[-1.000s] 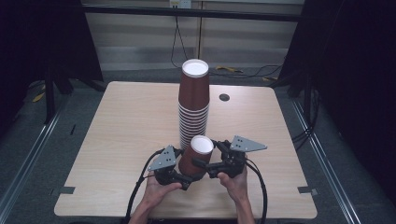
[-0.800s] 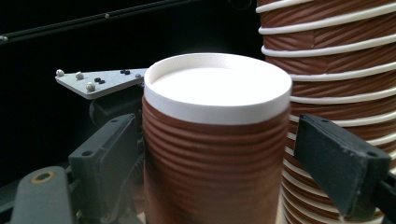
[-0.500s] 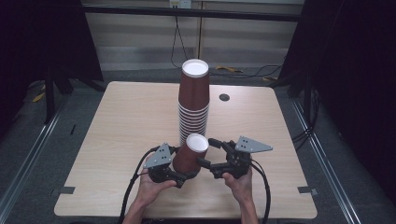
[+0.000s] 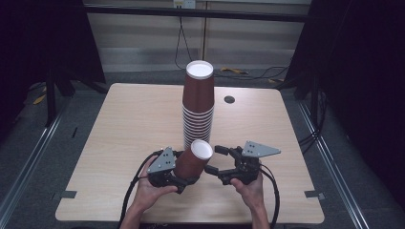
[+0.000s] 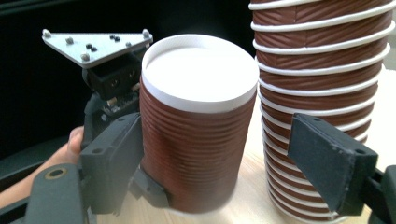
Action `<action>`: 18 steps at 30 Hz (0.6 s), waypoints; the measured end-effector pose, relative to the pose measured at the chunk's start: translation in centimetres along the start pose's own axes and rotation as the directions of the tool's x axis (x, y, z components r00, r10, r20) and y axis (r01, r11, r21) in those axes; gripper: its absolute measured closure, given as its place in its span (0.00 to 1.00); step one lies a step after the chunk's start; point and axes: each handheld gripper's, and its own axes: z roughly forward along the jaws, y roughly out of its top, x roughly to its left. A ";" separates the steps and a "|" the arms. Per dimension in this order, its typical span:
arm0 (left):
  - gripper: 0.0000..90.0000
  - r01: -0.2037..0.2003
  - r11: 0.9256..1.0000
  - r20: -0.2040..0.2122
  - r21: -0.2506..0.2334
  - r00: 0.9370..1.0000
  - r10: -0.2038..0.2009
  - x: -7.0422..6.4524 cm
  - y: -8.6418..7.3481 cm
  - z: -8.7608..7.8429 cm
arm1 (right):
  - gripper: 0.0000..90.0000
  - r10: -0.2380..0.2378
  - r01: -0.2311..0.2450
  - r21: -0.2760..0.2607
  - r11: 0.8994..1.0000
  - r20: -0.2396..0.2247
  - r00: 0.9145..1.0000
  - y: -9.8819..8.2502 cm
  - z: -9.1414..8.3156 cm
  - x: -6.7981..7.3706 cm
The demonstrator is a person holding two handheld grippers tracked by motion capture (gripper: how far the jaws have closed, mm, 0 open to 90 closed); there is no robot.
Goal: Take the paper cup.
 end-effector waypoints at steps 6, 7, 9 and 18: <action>0.15 0.000 1.000 0.005 0.021 1.000 0.000 0.6 0.3 -0.4 | 0.20 -0.027 0.025 0.052 0.998 0.027 0.999 -0.1 -0.4 -0.1; 0.15 0.009 1.000 0.008 0.021 1.000 -0.009 0.7 0.2 -0.4 | 0.19 -0.035 0.032 0.058 0.998 0.049 0.998 -0.1 -0.4 -0.1; 0.15 0.010 1.000 0.010 0.026 1.000 -0.010 0.7 0.2 -0.5 | 0.18 -0.036 0.031 0.073 0.997 0.067 0.997 -0.1 -0.4 -0.2; 0.15 -0.024 0.995 0.022 0.097 1.000 0.022 1.0 0.6 -0.2 | 0.20 -0.057 0.049 0.123 0.991 0.058 0.997 -0.1 -0.5 -0.1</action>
